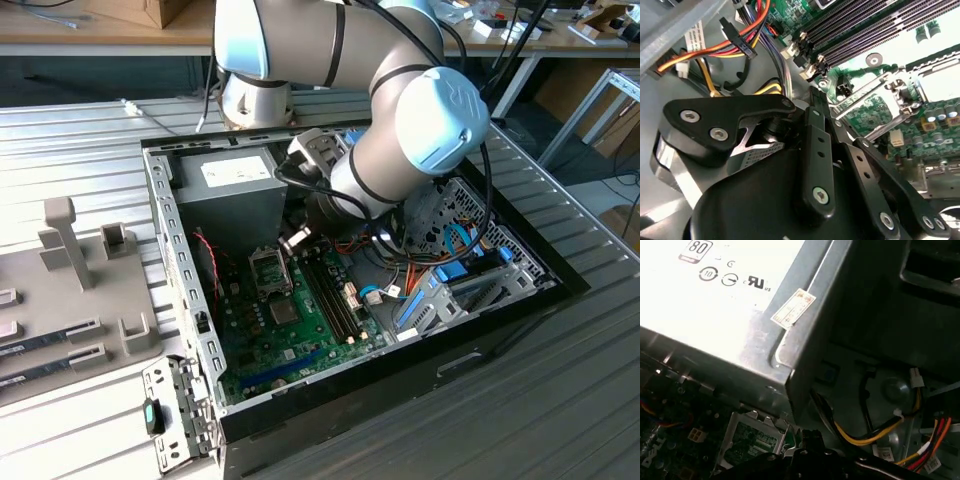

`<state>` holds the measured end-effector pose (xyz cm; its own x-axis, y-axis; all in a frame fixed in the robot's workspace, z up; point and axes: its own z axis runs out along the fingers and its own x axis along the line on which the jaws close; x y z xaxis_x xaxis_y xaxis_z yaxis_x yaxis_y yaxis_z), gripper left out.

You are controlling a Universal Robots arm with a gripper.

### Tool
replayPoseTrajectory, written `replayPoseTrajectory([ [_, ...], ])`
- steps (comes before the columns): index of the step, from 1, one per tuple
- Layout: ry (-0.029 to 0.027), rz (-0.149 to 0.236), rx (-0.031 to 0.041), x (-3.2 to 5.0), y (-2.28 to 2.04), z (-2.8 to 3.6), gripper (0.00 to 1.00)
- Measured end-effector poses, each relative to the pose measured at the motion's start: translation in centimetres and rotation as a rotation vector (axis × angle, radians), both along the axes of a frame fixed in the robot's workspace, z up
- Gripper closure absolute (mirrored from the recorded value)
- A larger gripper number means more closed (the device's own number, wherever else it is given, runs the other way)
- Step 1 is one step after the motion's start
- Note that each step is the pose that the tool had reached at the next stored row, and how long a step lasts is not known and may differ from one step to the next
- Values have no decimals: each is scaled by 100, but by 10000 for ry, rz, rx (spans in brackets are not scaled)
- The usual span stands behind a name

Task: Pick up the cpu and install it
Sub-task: 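Close the cpu cover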

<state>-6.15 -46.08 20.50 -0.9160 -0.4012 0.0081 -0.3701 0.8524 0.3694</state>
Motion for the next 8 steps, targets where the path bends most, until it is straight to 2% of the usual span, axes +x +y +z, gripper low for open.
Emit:
replayPoseTrajectory([
  [8,6,878,1,35,14,-46,89],
])
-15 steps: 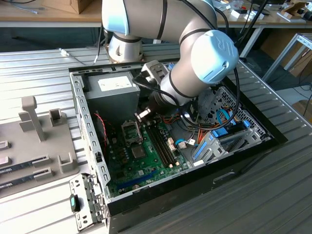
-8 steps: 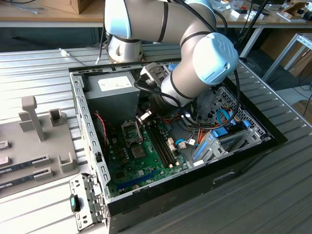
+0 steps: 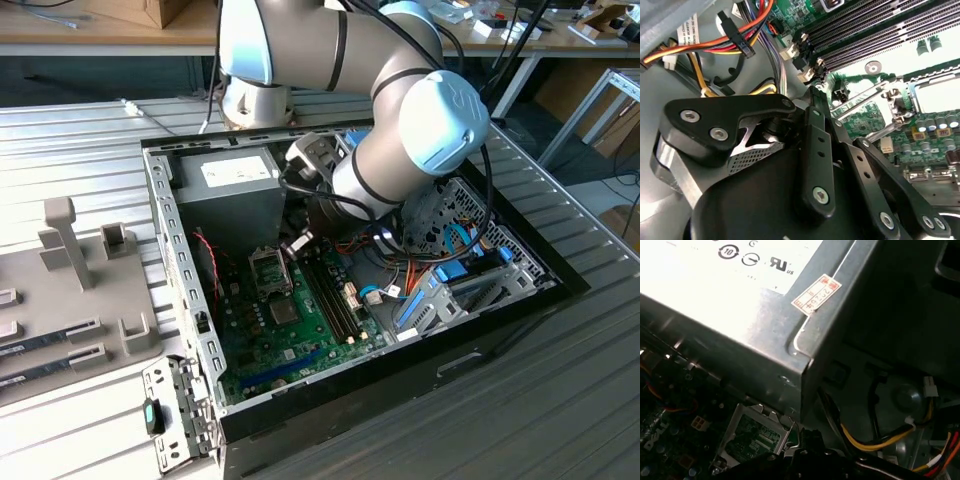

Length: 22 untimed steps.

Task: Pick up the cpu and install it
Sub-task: 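Close the cpu cover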

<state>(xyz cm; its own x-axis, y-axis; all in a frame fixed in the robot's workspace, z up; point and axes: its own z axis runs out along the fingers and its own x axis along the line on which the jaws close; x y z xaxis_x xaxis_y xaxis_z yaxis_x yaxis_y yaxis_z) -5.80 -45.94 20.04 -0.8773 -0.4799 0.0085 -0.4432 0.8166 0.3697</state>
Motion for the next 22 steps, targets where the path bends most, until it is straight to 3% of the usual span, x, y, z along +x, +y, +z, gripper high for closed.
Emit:
replayPoseTrajectory([
  [5,2,221,-4,1,2,4,89],
  [11,0,238,5,1,2,98,89],
  [15,-1,254,12,1,2,110,89],
  [17,9,284,10,10,2,109,89],
  [18,60,281,13,57,3,100,89],
  [20,88,285,37,79,6,90,89],
  [22,91,311,123,79,10,79,89],
])
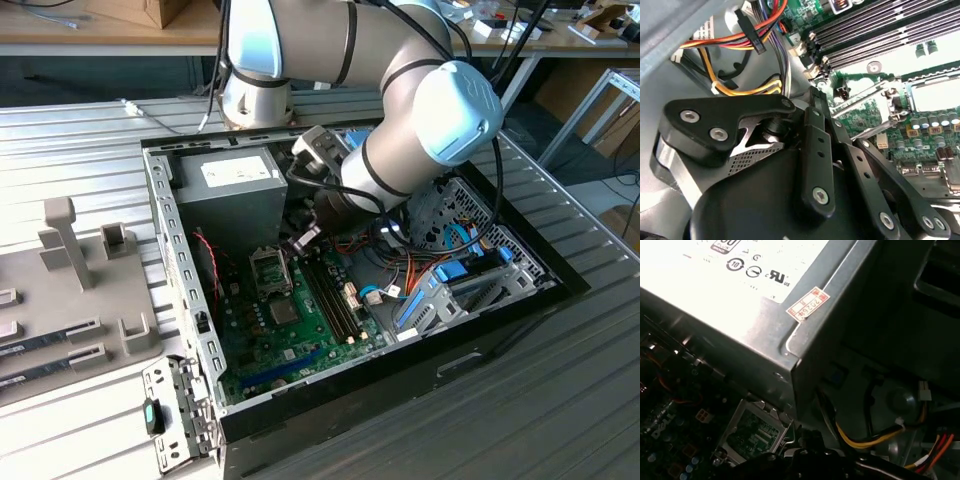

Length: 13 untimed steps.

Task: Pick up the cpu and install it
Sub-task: 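Close the cpu cover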

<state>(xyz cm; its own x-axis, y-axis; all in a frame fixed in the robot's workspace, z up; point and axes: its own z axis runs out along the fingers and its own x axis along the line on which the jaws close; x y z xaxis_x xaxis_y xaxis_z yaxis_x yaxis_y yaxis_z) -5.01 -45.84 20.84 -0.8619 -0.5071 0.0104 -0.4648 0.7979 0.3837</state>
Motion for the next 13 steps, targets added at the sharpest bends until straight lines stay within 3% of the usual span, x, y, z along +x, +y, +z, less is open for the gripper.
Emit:
replayPoseTrajectory([
  [4,-1,9,162,1,14,-35,89],
  [9,2,45,195,-5,14,-120,89],
  [13,1,174,281,-42,11,-133,89],
])
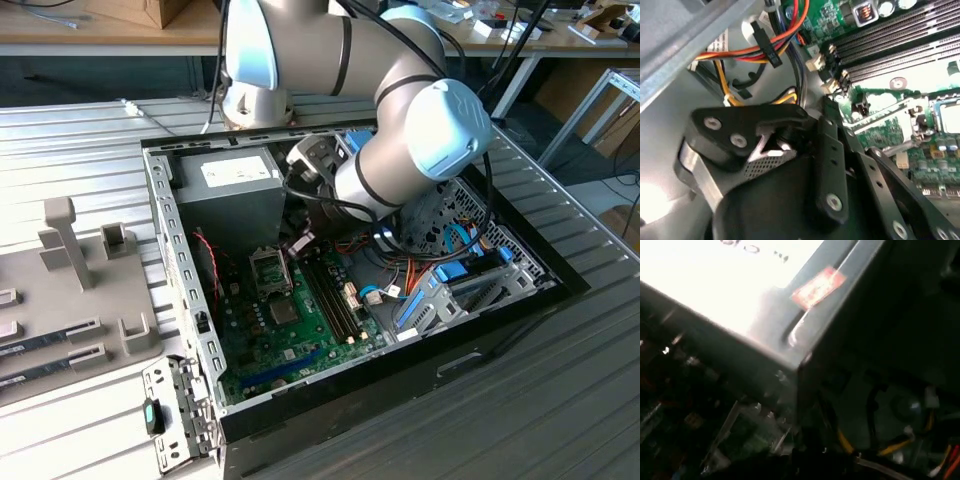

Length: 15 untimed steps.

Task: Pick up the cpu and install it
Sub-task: 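Close the cpu cover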

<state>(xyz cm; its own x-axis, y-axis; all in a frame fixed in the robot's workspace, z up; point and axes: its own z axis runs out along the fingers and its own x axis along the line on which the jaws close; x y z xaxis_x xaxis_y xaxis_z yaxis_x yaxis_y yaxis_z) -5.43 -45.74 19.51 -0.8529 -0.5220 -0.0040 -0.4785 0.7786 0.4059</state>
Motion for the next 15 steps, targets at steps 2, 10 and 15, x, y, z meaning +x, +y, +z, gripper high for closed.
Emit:
replayPoseTrajectory([
  [2,-1,41,11,-4,-6,0,89],
  [10,-15,292,10,-25,-45,4,89],
  [15,-37,348,9,-43,-52,51,89],
])
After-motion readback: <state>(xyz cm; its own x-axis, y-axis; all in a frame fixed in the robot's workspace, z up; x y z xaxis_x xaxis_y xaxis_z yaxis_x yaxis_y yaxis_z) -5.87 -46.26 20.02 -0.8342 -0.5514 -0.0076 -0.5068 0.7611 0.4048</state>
